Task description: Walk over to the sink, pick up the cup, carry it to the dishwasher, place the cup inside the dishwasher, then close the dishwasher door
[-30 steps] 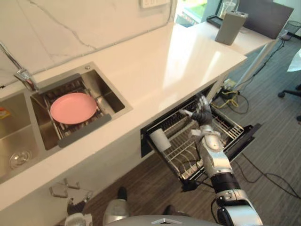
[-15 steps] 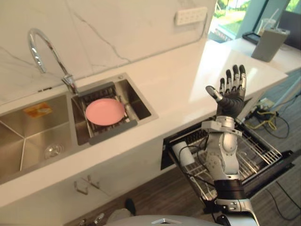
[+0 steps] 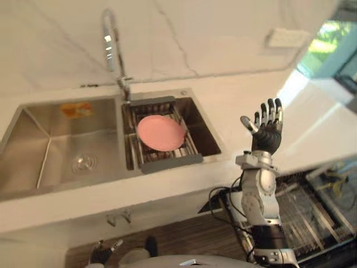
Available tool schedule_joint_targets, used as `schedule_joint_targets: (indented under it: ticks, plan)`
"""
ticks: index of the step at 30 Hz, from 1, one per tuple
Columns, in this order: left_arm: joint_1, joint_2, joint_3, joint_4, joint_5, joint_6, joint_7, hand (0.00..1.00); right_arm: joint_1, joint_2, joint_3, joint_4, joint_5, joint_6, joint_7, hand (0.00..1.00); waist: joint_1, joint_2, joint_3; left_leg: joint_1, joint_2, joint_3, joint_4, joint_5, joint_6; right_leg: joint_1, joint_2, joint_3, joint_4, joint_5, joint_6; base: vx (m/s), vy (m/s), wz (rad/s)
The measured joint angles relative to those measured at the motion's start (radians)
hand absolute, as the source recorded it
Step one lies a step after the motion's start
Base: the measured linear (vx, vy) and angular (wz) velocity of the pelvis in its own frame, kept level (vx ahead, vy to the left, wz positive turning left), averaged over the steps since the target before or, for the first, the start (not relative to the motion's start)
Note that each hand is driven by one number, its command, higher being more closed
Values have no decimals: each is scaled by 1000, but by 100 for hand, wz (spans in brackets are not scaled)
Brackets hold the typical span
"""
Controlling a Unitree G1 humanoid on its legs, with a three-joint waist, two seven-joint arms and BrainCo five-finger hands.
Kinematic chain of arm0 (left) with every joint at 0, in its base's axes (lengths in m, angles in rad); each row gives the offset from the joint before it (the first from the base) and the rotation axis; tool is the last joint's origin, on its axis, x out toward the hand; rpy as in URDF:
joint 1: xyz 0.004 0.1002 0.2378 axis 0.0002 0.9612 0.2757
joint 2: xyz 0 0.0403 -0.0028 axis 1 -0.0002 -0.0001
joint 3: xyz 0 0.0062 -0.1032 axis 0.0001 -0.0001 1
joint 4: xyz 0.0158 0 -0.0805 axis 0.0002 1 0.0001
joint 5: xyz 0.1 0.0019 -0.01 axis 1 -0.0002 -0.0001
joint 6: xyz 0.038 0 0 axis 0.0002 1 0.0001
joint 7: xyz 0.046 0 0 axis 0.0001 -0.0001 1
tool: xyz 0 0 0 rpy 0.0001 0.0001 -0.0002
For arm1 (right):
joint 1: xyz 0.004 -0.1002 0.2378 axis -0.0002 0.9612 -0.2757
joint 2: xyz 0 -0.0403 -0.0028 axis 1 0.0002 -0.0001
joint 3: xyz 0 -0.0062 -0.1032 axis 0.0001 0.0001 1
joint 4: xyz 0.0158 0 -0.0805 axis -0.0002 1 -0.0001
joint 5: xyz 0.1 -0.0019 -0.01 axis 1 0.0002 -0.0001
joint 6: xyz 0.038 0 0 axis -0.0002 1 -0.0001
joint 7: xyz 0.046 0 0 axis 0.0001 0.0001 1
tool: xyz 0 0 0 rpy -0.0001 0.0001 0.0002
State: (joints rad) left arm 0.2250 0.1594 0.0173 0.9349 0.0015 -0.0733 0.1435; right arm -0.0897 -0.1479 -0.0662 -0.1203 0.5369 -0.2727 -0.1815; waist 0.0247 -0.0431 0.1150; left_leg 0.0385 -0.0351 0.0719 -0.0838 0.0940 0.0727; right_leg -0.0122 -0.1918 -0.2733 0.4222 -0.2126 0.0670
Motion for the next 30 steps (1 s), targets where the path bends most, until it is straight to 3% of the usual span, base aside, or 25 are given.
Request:
schedule_joint_targets:
  ticks: [2,5,6,8,9,15,18,22,24,25,28,30]
  plan:
    - [-1,-3,0,11,-1,25,-22,0,11,-1,-29,-22,69,19,69,0,-9,1,1,6,-12,-32,-1,-3,0,-22,38,49,-69,12,4,90,-44,79]
    - [2,-2,6,12,-30,64,-42,0,11,-1,-57,-22,178,61,175,0,-15,-13,-6,25,-57,-53,0,-8,-4,-23,32,71,-166,135,12,164,-90,49]
    - [4,-6,23,18,-39,79,-42,0,11,-1,-55,-22,186,78,214,0,-8,-14,-10,32,-59,-55,-1,-15,-6,-12,34,71,-186,141,11,125,-95,1]
    - [11,-20,35,23,-37,95,-47,0,12,0,-53,-22,205,101,256,0,-9,8,-1,36,-47,-53,-1,-22,-15,10,51,71,-228,151,17,106,-79,-4]
    - [21,-23,81,62,-40,96,-62,0,41,3,-15,-8,206,115,333,0,-28,-8,21,83,-45,-40,-2,-68,-16,119,79,75,-368,185,12,0,0,0]
    - [21,-24,81,66,-62,102,-68,0,40,3,-10,0,206,114,332,0,-17,-7,21,83,-46,-43,-2,-67,-17,123,76,66,-367,185,12,0,0,3]
    - [24,-26,118,70,-212,162,-130,0,37,20,-4,58,216,114,321,0,-2,-6,22,87,-39,-25,-1,-68,-25,141,65,29,-371,184,15,-11,-6,18]
    - [24,-30,142,75,-272,227,-215,0,35,15,-6,61,202,130,254,0,0,5,29,85,-12,106,5,-66,-40,169,49,-37,-376,177,27,-35,4,45]
    - [34,-31,149,75,-285,250,-310,0,21,10,-19,59,168,156,228,0,6,17,31,84,-6,124,5,-62,-45,169,47,-64,-388,178,30,-9,-2,5]
    - [37,-29,151,75,-352,272,-339,0,17,-2,-30,58,119,181,225,0,5,23,33,85,-3,130,6,-61,-46,165,47,-68,-397,180,33,-2,-17,-10]
    - [47,-35,176,78,-490,307,-336,0,17,-58,-35,57,-13,256,243,0,6,33,30,85,14,175,5,-66,-53,148,53,-66,-405,192,33,-7,-25,-39]
    - [43,-37,188,79,-492,312,-330,0,17,-74,-35,57,-73,278,257,0,0,35,30,85,23,182,5,-68,-62,148,61,-66,-418,202,31,14,-55,-35]
